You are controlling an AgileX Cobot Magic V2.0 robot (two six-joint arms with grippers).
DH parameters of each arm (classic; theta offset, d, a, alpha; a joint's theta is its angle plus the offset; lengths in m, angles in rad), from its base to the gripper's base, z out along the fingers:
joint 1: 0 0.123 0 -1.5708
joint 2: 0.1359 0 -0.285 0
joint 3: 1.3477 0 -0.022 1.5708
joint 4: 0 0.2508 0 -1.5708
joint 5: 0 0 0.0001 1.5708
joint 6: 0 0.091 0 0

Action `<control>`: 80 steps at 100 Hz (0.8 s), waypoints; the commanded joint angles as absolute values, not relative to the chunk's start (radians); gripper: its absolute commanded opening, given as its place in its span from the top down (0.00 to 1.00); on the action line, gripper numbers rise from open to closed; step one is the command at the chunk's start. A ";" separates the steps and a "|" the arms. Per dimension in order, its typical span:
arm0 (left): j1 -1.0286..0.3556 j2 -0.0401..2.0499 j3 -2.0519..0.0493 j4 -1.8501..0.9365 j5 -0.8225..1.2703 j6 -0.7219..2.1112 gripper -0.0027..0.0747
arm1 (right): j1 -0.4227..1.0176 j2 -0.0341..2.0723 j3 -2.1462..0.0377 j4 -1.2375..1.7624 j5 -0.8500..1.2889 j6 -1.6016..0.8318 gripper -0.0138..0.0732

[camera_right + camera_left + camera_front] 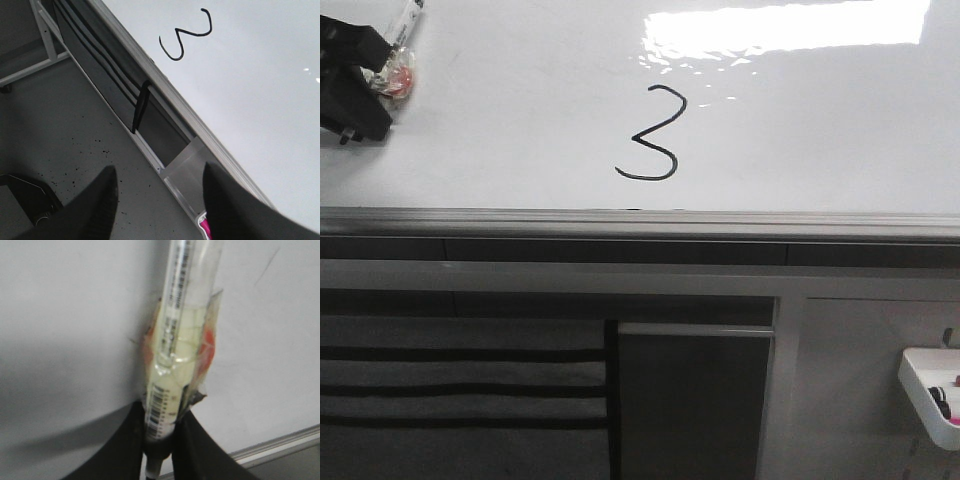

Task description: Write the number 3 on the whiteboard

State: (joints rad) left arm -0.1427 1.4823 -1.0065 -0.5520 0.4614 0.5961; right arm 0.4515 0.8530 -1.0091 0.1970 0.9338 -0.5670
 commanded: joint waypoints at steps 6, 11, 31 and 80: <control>-0.143 1.452 -1.031 -0.577 0.435 0.587 0.99 | 0.445 0.846 -1.041 0.205 0.888 -0.564 0.45; -0.143 1.452 -1.031 -0.577 0.438 0.587 0.99 | 0.445 0.846 -1.041 0.205 0.894 -0.564 0.45; -0.143 1.452 -1.031 -0.577 0.438 0.587 0.99 | 0.445 0.846 -1.041 0.207 0.901 -0.564 0.45; -0.143 1.452 -1.033 -0.576 0.439 0.587 0.38 | 0.445 0.846 -1.041 0.209 0.901 -0.562 0.45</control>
